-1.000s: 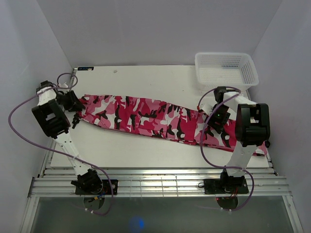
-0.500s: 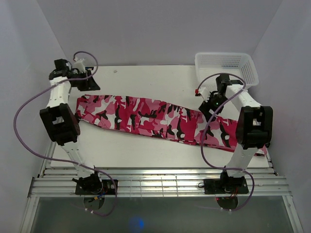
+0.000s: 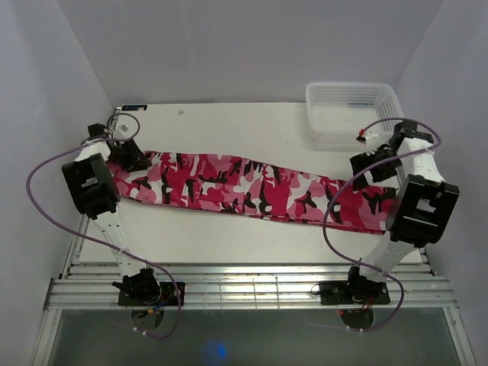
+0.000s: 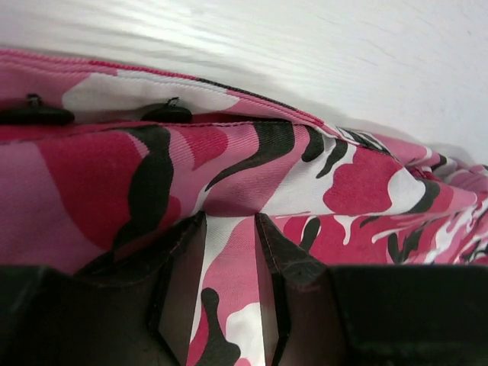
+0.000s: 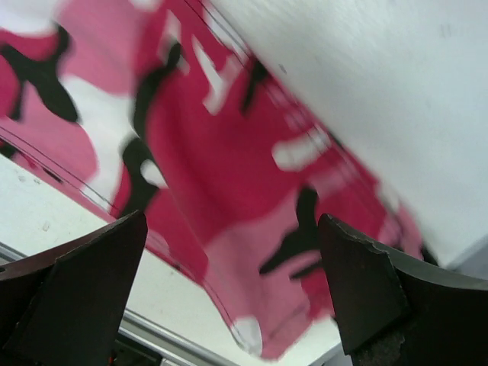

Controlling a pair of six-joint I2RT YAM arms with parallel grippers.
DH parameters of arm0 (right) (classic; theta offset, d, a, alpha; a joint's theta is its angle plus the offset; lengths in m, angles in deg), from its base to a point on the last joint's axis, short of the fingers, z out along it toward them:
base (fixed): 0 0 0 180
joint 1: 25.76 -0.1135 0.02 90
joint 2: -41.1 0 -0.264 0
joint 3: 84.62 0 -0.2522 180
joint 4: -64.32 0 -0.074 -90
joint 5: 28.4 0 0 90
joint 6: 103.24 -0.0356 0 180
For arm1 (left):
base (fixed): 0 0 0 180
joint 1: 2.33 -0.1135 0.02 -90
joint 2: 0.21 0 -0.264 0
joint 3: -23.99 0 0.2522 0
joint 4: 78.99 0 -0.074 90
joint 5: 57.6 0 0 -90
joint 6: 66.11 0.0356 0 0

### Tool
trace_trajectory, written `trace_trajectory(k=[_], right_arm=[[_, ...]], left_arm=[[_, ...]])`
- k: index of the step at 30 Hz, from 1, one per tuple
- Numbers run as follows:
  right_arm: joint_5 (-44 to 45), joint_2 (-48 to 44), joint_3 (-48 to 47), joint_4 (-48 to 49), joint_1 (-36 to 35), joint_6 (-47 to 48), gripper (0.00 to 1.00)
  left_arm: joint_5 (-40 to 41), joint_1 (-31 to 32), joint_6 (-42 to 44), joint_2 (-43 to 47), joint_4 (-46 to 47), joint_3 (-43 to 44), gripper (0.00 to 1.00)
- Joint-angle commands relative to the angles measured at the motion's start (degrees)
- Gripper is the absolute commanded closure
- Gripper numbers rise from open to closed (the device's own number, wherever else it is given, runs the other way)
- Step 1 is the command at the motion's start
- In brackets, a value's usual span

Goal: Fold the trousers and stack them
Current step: Fold the trousers

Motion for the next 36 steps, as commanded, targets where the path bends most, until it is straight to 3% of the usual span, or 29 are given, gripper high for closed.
trace_trajectory(k=[1, 13, 16, 21, 27, 28, 33, 36], right_arm=[[-0.3, -4.7, 2.4, -3.0, 5.6, -3.5, 0.02], [8.1, -6.9, 9.3, 3.4, 16.7, -10.6, 0.02], [9.9, -6.0, 10.8, 6.2, 18.9, -12.0, 0.10], [9.6, -1.3, 11.8, 9.6, 19.8, -14.5, 0.10], [3.9, 4.0, 13.7, 11.3, 18.2, -14.8, 0.00], [2.3, 4.2, 14.1, 11.1, 17.8, -14.2, 0.05], [-1.0, 6.0, 16.6, 11.1, 14.3, -14.7, 0.12], [-4.8, 7.2, 17.7, 10.0, 13.1, -14.7, 0.26]], left_arm=[[13.5, -3.6, 0.1, 1.8, 0.1, -2.8, 0.55], [12.1, -4.8, 0.7, 5.3, -0.2, -6.2, 0.53], [9.0, -4.7, -0.4, 5.6, 0.4, -6.7, 0.51], [8.0, -4.7, 0.0, 6.5, 0.3, -7.2, 0.49], [5.5, -4.7, 1.0, 7.4, -0.3, -6.9, 0.48], [5.1, -4.6, 1.5, 7.7, -0.3, -6.9, 0.47], [4.9, -4.7, 2.0, 8.1, -0.8, -7.0, 0.47], [4.4, -4.8, 2.4, 8.5, -1.1, -7.1, 0.47]])
